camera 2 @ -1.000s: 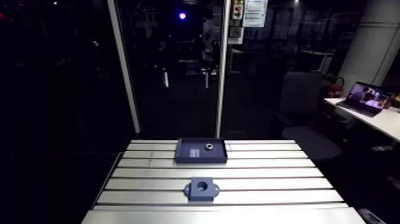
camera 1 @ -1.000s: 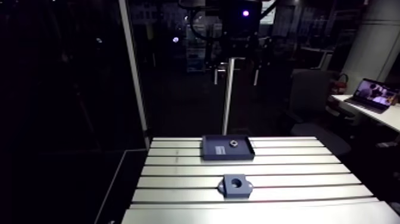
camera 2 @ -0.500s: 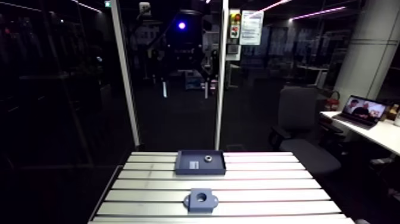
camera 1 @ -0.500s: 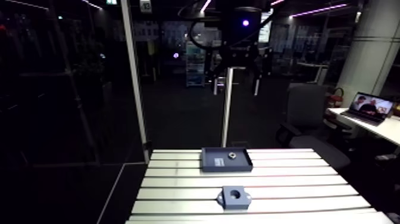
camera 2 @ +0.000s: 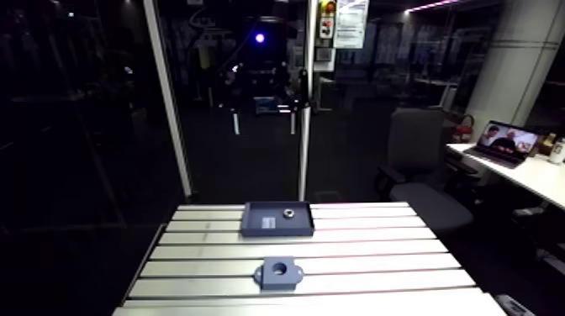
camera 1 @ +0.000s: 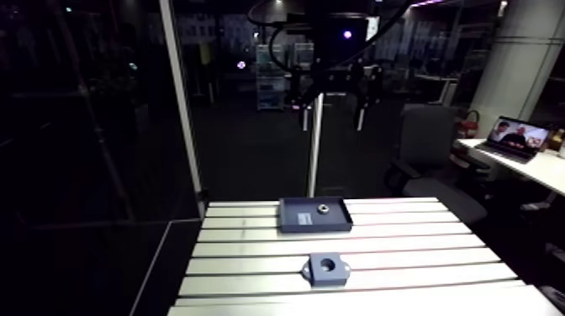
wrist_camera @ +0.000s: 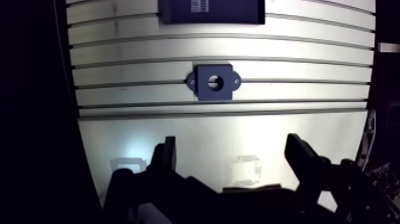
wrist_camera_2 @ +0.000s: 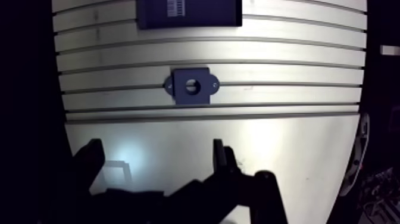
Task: Pick up the bearing and press it into the housing until flush.
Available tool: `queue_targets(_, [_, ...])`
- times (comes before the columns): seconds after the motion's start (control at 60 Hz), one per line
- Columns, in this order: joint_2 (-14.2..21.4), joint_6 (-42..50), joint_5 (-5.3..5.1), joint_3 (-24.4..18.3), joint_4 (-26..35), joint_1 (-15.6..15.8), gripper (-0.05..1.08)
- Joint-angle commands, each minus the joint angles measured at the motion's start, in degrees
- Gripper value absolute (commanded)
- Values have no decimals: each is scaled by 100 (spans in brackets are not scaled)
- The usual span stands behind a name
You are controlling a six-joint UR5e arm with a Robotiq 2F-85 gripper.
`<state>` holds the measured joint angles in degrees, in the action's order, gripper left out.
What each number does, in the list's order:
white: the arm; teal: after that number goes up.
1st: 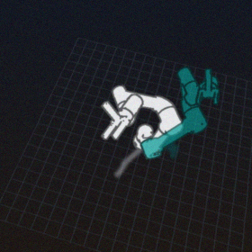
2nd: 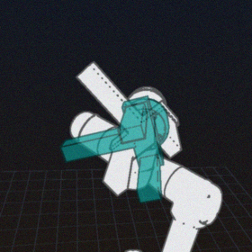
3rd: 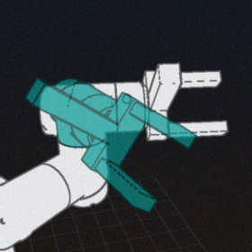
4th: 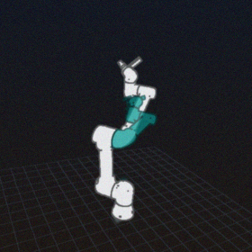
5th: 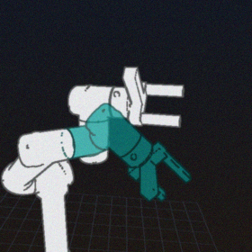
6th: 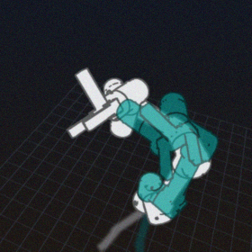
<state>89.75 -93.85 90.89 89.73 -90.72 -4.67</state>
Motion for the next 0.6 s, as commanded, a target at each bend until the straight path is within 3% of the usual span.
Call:
queue_targets(0.017, [-562, -343, -7, -53, -566, -486, 1])
queue_targets(0.6, [-1917, -639, -7, -359, -1663, -614, 1])
